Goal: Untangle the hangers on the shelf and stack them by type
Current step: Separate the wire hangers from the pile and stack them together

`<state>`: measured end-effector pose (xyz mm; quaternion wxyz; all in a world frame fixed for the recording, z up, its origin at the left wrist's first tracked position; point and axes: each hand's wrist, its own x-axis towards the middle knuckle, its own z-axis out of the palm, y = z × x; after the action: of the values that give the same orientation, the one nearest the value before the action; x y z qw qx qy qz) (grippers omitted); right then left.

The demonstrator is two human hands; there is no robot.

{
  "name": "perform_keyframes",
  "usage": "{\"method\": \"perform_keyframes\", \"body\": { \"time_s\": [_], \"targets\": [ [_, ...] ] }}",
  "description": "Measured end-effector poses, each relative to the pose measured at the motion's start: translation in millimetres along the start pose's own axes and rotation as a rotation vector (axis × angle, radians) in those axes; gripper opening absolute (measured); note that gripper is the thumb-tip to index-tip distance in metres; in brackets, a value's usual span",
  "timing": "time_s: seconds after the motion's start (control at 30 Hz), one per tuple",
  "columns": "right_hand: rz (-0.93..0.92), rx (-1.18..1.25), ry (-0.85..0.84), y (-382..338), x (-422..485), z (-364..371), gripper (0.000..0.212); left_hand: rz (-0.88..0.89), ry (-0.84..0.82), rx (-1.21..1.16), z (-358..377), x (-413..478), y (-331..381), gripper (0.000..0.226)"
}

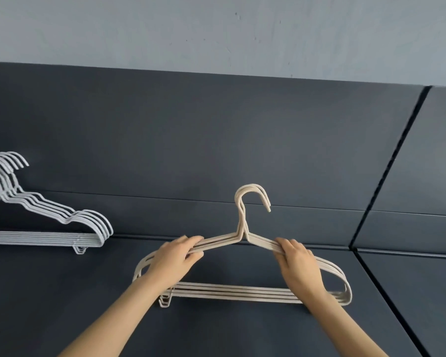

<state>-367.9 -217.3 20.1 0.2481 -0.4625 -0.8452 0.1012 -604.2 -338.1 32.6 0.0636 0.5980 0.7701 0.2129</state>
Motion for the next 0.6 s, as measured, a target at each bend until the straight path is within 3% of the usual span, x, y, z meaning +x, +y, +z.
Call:
{"method": "perform_keyframes", "body": {
  "time_s": [0.13, 0.6],
  "targets": [
    [-0.010, -0.028, -0.051, 6, -8, -3, 0.044, 0.001, -0.009, -0.016, 4, -4, 5, 0.043],
    [-0.048, 0.034, -0.053, 12, -14, -17, 0.039, -0.083, -0.009, -0.025, -1, -16, 29, 0.043]
  ]
}}
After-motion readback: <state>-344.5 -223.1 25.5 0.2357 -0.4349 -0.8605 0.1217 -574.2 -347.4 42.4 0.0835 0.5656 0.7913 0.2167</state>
